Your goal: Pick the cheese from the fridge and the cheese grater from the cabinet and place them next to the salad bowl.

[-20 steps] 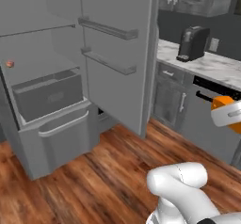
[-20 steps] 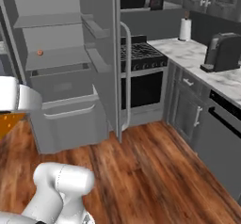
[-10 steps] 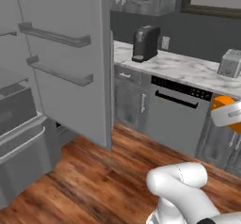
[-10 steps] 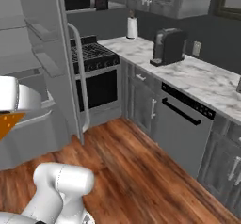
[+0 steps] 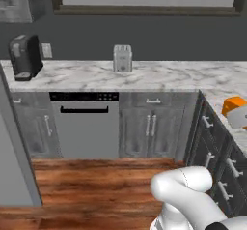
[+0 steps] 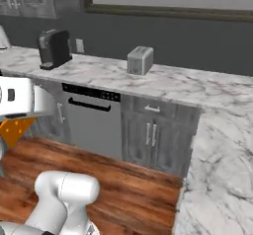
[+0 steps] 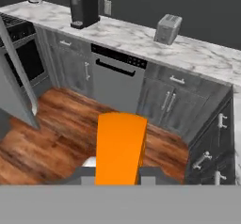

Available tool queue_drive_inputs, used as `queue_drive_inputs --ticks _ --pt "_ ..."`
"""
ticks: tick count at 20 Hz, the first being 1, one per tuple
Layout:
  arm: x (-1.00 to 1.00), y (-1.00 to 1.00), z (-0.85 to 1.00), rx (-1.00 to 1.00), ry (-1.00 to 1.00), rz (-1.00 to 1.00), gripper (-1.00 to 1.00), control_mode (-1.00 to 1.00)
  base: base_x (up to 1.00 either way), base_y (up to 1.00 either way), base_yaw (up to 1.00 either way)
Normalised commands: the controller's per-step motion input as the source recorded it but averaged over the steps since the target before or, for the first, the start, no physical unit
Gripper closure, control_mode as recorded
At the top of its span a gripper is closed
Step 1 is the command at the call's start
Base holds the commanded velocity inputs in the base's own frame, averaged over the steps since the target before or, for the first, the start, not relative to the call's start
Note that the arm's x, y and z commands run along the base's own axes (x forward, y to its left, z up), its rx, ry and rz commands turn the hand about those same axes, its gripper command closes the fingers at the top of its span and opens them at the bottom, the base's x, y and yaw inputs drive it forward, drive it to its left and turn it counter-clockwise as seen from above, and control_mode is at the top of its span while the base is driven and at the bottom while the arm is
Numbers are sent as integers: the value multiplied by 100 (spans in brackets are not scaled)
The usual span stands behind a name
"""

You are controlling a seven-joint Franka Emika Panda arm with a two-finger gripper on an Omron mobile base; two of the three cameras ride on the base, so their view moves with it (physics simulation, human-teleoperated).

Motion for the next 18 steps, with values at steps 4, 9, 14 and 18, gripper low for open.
queue_drive_inputs --ticks 4,9,14,18 --pt "0 0 0 0 0 0 100 100 0 0 -100" --pt "0 0 0 0 0 0 100 100 0 0 -100" --pt "0 0 0 0 0 0 100 100 -24 0 -95" --pt "0 0 0 0 0 0 100 100 -56 -2 -82"
